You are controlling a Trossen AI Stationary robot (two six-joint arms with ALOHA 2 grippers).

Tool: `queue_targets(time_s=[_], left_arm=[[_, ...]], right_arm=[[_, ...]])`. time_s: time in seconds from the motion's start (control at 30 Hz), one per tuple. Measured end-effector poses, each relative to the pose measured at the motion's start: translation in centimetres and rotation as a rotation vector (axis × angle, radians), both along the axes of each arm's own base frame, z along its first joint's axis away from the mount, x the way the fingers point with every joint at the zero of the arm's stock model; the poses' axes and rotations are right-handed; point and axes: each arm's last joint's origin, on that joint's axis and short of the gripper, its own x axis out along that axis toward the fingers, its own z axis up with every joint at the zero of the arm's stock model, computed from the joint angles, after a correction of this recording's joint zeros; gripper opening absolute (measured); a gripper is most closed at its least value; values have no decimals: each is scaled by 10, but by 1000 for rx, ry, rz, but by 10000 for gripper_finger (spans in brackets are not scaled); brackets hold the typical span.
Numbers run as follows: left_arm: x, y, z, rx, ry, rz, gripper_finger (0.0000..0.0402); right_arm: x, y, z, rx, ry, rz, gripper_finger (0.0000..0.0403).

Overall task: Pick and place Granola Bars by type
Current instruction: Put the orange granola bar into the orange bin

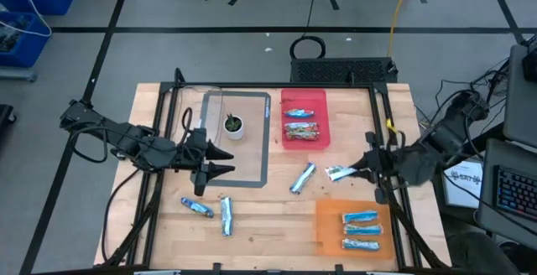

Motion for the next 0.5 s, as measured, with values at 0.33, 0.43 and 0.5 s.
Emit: queue_targets(time_s=[0.33, 0.43, 0.5], left_arm=[[0, 0, 0, 2, 5, -9, 175], [0, 0, 0, 3, 5, -9, 175], [0, 0, -1, 3, 6, -9, 175]], right_arm=[[3, 44, -22, 132, 99, -71, 10], [9, 59, -33, 157, 160, -80, 10], [12, 67, -42, 171, 222, -84, 10]])
